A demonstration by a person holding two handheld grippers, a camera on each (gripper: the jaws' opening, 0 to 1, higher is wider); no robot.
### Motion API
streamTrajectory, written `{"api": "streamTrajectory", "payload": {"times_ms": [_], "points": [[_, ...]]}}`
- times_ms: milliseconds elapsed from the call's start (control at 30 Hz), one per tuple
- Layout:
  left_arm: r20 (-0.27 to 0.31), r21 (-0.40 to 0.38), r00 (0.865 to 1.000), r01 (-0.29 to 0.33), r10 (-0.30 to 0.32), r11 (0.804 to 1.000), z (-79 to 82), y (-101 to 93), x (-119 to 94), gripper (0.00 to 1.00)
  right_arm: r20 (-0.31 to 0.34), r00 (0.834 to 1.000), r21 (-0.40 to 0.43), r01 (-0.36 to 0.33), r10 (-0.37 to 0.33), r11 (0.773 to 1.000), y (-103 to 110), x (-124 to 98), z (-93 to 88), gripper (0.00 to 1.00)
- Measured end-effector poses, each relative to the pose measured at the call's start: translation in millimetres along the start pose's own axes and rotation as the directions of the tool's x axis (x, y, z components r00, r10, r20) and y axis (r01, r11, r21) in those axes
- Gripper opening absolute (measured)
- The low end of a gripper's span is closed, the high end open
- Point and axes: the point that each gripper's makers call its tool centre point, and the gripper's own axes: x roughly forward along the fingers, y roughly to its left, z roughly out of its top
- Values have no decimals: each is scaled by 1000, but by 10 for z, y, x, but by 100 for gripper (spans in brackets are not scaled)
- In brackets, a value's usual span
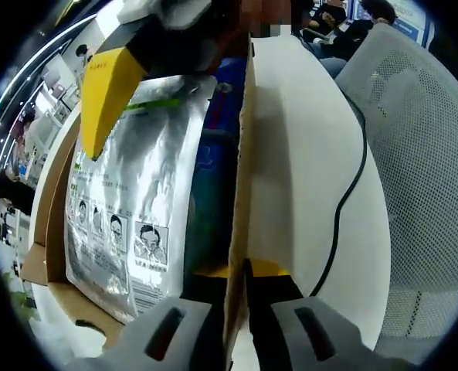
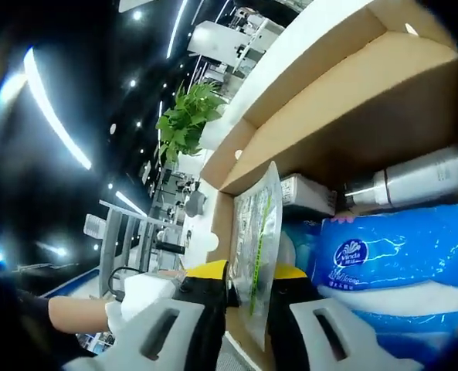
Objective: Operate the shoe box by opening the lid, removing the specified soft item, and placing it in the target area until the item is outside and the box remains undamaged.
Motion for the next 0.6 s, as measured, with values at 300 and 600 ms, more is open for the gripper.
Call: {"api": "streamTrajectory", "payload": {"times_ms": [300,600], "points": [[-2,-1,1000,0,0,1000,-3,-2,8,4,1,1000,-3,24,-24,1000,-88,-5,25,7],[-1,-1,1000,0,0,1000,-4,-2,12,4,25,999,10,27,-27,1000,-77,13,47,1]]}}
